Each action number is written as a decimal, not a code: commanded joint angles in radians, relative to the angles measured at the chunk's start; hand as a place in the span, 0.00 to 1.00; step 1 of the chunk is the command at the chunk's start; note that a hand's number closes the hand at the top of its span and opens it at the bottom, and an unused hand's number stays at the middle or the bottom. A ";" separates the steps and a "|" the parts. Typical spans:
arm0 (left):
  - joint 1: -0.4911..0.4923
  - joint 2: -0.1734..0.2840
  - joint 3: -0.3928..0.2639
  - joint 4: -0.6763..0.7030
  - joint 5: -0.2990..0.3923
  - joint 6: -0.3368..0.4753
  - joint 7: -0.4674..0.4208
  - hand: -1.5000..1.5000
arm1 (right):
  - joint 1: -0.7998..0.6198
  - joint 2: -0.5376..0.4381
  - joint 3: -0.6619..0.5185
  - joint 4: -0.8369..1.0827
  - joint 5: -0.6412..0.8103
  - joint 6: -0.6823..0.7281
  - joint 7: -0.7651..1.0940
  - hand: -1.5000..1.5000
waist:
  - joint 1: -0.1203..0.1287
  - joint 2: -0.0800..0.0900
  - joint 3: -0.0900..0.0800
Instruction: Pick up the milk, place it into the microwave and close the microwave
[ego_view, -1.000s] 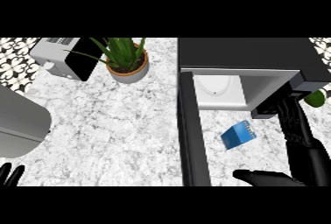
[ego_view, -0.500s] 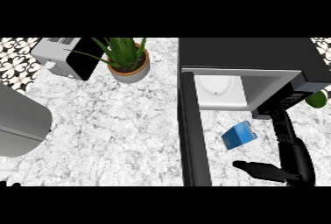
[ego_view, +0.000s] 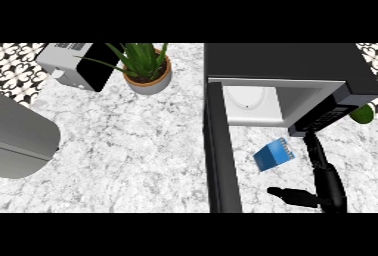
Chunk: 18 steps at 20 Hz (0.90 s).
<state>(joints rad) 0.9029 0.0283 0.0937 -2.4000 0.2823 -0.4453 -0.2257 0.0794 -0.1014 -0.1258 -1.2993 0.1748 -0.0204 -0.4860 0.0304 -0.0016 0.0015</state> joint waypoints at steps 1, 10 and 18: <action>0.087 -0.009 0.010 -0.174 0.160 -0.027 0.015 0.00 | -0.036 -0.006 -0.015 0.162 0.018 -0.007 -0.112 0.00 | 0.003 0.001 0.001; 0.095 -0.007 0.063 -0.127 0.180 -0.067 -0.035 0.00 | -0.237 -0.010 -0.061 0.473 0.023 -0.027 -0.260 0.00 | -0.001 0.006 0.001; 0.153 0.016 0.083 -0.130 0.210 -0.126 -0.070 0.00 | -0.346 -0.044 -0.129 0.712 -0.046 0.084 -0.395 1.00 | 0.010 0.008 0.003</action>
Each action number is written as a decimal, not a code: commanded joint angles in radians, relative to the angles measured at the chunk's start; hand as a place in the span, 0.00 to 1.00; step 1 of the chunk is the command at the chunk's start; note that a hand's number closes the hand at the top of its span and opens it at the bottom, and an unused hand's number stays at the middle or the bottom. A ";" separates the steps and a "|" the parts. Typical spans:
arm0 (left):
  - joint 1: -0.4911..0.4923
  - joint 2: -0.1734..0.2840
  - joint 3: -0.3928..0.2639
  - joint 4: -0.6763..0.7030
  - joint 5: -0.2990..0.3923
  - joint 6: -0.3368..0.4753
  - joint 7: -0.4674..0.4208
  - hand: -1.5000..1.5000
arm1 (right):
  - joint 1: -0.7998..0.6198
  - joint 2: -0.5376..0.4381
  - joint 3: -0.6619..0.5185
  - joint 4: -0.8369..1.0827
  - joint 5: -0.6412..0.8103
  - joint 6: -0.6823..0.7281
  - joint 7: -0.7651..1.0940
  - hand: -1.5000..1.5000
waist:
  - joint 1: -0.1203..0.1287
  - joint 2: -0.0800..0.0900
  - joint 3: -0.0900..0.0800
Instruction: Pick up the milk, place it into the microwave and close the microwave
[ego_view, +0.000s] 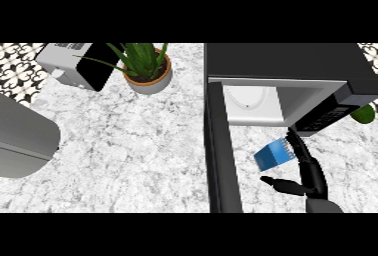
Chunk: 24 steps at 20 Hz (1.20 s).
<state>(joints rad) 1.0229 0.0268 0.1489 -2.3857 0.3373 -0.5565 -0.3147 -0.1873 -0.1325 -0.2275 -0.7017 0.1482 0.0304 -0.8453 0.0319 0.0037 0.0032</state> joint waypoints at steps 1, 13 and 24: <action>0.033 0.005 0.007 -0.129 0.154 -0.005 0.040 0.00 | -0.075 0.032 -0.013 0.139 -0.001 -0.010 -0.066 1.00 | 0.000 0.002 0.000; 0.056 0.016 0.012 -0.116 0.174 -0.042 0.026 0.00 | -0.180 0.007 -0.049 0.330 -0.005 0.020 -0.254 1.00 | 0.001 0.005 0.001; -0.015 0.029 0.063 -0.022 0.194 -0.039 -0.001 0.00 | -0.179 -0.049 -0.024 0.353 0.001 0.143 -0.298 1.00 | -0.015 0.000 -0.001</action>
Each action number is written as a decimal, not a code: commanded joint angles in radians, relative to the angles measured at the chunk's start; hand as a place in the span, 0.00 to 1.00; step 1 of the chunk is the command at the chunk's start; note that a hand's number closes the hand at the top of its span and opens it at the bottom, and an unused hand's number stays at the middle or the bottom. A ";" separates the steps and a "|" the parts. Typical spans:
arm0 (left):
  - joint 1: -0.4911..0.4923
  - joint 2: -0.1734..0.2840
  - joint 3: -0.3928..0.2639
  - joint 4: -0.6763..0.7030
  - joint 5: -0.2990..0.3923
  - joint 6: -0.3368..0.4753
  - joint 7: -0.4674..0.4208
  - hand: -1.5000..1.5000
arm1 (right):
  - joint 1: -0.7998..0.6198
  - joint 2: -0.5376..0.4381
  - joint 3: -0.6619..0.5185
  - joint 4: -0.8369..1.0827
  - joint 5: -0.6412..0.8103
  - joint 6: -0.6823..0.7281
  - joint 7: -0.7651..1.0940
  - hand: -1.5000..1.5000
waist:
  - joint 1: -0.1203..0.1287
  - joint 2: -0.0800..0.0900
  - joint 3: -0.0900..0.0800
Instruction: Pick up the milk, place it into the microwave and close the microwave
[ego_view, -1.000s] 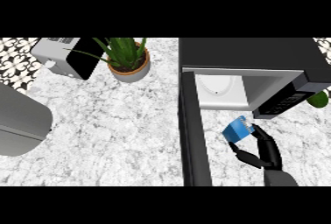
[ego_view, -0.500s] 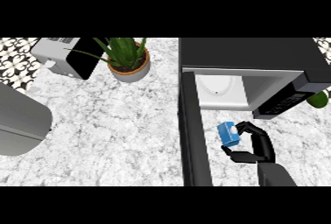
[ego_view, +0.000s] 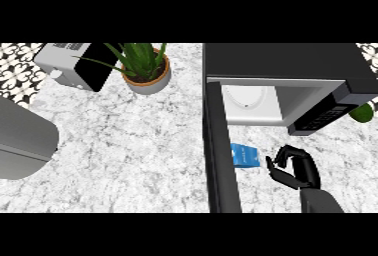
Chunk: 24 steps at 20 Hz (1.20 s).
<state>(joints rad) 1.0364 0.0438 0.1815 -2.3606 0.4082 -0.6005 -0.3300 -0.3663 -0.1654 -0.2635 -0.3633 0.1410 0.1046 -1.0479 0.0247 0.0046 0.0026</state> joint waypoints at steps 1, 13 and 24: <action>0.064 0.012 0.044 -0.121 0.139 -0.031 -0.005 0.00 | -0.042 0.017 0.014 0.021 0.017 0.000 -0.070 1.00 | 0.012 -0.001 0.001; 0.024 0.034 0.074 -0.073 0.178 -0.026 0.034 0.00 | -0.251 0.014 0.001 0.018 0.020 -0.104 0.090 1.00 | 0.008 0.002 -0.001; -0.061 0.046 0.057 -0.047 0.139 -0.008 0.044 0.00 | -0.412 -0.114 -0.014 0.114 0.024 -0.083 0.204 1.00 | 0.039 0.017 0.001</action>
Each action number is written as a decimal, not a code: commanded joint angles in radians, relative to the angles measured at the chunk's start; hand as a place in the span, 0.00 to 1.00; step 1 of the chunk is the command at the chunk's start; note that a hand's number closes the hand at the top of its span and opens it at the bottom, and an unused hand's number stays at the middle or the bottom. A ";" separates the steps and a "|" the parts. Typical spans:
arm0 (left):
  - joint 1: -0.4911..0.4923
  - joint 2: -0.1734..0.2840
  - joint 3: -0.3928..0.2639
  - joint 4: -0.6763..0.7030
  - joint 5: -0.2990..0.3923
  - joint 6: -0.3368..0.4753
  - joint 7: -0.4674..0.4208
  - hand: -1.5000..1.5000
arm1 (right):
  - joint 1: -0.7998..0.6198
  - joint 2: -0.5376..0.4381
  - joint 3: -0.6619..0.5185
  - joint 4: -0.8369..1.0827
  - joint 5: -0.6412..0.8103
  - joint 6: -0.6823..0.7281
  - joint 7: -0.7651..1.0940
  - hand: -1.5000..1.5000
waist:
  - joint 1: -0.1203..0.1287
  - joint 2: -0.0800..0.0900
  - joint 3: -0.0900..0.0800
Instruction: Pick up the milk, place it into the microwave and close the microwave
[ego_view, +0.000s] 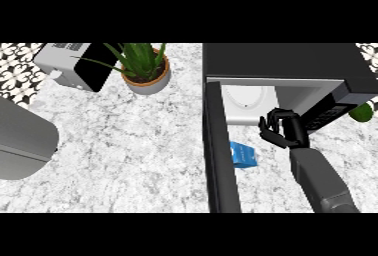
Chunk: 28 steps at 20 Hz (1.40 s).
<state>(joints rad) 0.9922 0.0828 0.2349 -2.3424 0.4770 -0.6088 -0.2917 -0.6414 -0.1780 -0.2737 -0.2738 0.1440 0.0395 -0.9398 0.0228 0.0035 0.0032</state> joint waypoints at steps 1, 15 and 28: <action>-0.044 -0.009 -0.029 -0.052 0.043 0.023 0.021 0.00 | -0.187 -0.120 -0.012 0.015 0.008 -0.013 0.158 1.00 | 0.028 0.015 0.000; -0.119 0.045 -0.011 -0.012 0.058 0.018 0.017 0.00 | -0.196 -0.123 0.007 0.042 0.028 -0.301 0.126 1.00 | 0.090 0.036 0.000; -0.182 0.083 -0.004 0.024 0.052 0.022 0.030 0.00 | -0.169 -0.121 -0.003 0.025 -0.013 -0.417 0.087 1.00 | 0.136 0.051 -0.001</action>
<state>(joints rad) 0.8259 0.1577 0.2322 -2.3192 0.5141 -0.5855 -0.2658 -0.6062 -0.1631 -0.2873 -0.2741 0.0929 -0.3452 -1.0194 0.0923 0.0118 -0.0083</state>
